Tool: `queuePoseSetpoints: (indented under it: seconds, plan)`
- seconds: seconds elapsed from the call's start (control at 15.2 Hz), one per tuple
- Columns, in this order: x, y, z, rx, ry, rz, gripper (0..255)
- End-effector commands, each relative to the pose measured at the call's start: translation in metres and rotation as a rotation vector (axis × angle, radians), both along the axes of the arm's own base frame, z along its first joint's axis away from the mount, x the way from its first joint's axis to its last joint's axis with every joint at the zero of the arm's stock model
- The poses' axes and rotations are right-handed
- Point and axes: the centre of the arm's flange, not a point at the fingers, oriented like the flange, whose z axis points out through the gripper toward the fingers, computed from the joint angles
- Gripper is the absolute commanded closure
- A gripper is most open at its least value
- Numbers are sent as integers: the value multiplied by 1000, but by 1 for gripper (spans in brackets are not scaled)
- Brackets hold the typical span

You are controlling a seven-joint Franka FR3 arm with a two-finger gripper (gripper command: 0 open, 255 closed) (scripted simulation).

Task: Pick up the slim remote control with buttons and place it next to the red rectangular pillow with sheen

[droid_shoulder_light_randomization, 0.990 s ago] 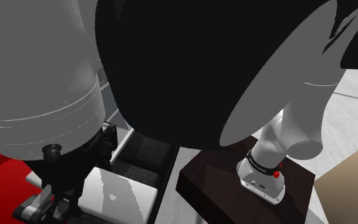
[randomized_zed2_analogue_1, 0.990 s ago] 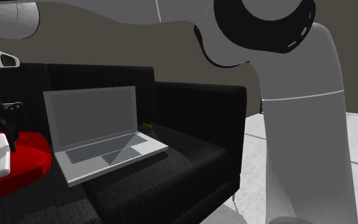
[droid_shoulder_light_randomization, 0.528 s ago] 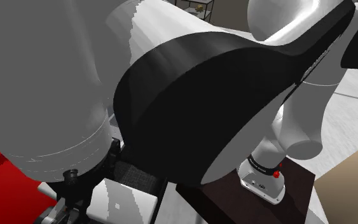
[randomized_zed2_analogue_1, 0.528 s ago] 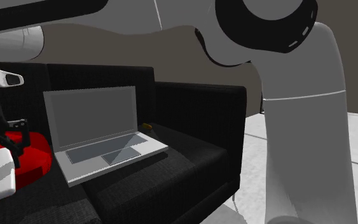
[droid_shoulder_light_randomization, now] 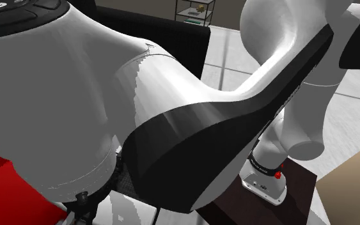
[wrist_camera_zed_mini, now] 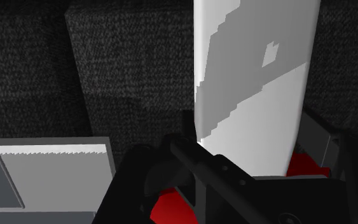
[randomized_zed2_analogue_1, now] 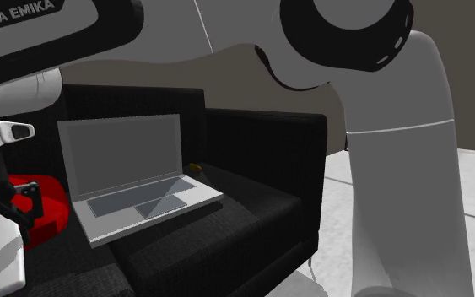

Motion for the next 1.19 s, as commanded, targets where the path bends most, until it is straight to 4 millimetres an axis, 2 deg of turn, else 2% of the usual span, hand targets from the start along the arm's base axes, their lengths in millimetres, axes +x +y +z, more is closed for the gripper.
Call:
queuePoseSetpoints:
  seconds: [0.0,0.79,1.12]
  plan:
    - [1,-1,-11,0,0,0,255]
    - [1,-1,-75,0,0,0,255]
    - [1,-1,-76,0,0,0,255]
